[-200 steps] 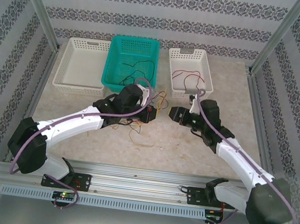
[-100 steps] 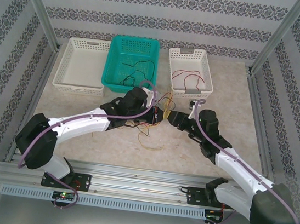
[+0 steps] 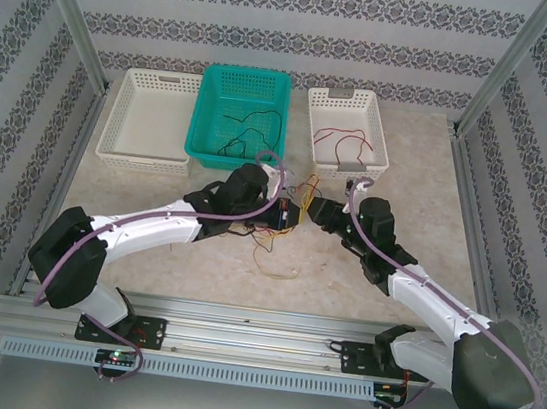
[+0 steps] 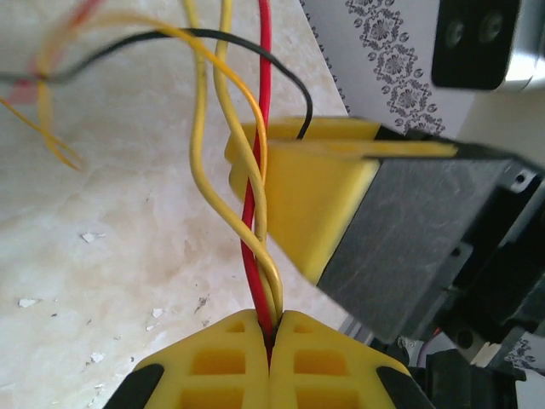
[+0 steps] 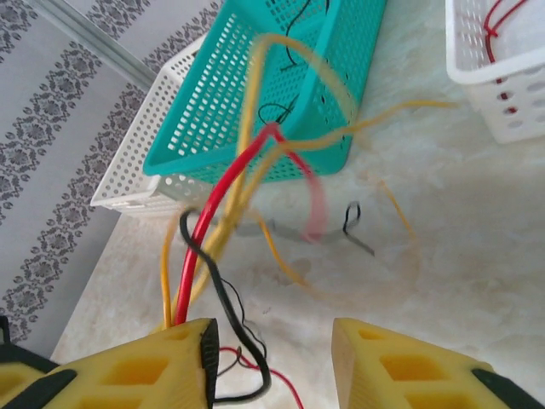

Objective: Untangle the cables

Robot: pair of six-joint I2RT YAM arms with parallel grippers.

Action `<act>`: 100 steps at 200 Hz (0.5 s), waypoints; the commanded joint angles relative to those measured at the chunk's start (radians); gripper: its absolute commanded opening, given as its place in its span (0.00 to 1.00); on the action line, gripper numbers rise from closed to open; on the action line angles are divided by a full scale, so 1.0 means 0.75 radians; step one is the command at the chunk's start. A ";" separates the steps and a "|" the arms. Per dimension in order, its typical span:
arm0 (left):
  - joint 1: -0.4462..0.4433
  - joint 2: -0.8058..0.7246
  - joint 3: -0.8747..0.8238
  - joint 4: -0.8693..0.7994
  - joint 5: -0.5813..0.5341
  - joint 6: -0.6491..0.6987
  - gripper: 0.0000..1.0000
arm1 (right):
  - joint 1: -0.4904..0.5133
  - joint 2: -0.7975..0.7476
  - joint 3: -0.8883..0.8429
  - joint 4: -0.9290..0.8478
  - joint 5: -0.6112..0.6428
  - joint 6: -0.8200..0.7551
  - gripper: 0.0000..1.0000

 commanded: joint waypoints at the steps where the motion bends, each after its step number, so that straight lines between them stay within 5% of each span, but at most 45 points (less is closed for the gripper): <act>1: -0.029 -0.006 -0.031 0.061 0.050 0.004 0.00 | 0.021 -0.019 0.022 0.104 0.029 0.012 0.39; 29: -0.033 -0.002 -0.050 0.081 0.053 0.001 0.00 | 0.030 0.027 0.046 0.118 0.008 0.033 0.37; 83: -0.034 -0.041 -0.074 0.054 0.036 0.032 0.00 | 0.034 0.000 0.007 0.125 0.049 0.064 0.00; 100: -0.033 -0.059 -0.081 0.027 0.016 0.050 0.00 | 0.034 -0.046 0.005 0.068 0.091 0.042 0.00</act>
